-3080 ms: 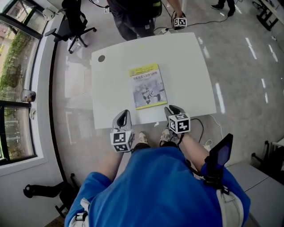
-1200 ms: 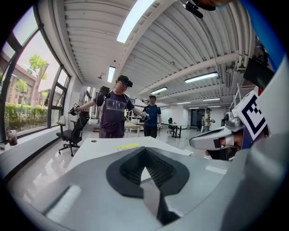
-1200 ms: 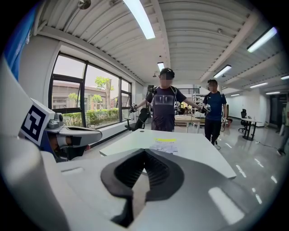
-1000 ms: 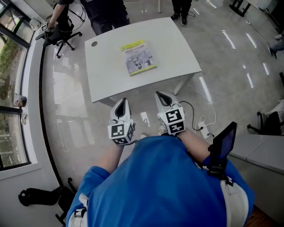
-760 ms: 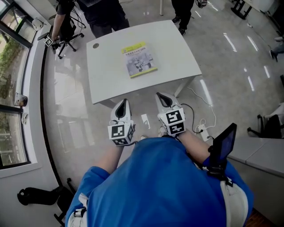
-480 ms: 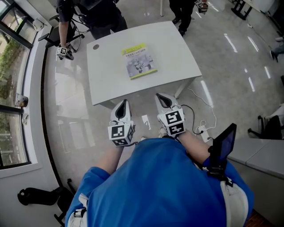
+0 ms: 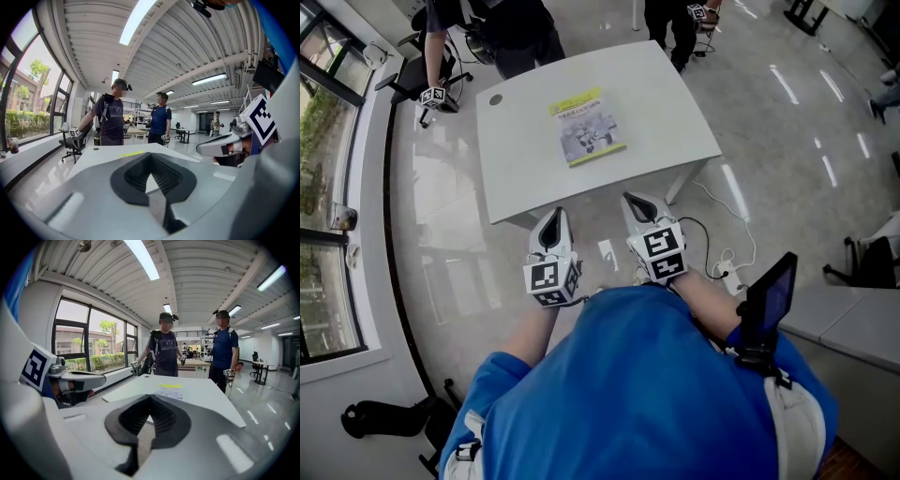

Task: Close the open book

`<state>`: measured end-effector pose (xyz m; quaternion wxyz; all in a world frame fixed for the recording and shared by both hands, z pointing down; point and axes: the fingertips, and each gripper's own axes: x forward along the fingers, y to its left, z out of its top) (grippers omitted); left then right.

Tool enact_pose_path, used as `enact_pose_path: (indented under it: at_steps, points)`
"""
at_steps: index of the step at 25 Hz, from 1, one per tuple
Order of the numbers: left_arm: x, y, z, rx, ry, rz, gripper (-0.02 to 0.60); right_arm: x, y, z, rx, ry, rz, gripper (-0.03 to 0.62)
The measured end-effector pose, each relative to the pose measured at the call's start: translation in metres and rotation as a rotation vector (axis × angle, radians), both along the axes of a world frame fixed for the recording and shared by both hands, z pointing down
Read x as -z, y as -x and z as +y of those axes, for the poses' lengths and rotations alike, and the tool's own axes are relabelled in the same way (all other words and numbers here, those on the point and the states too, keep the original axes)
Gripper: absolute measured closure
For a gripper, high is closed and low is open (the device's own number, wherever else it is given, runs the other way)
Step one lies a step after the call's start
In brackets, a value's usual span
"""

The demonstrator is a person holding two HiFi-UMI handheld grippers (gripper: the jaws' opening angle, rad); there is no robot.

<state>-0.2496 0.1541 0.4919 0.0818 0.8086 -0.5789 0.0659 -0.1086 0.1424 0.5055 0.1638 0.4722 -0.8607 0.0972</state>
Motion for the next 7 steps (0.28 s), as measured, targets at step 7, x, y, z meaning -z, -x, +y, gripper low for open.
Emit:
enact_pose_path:
  at_steps: [7]
  points:
    - [-0.004,-0.004,-0.005,0.012,0.012,0.008,0.575,0.014,-0.004,-0.011,-0.008,-0.026,-0.011,0.592]
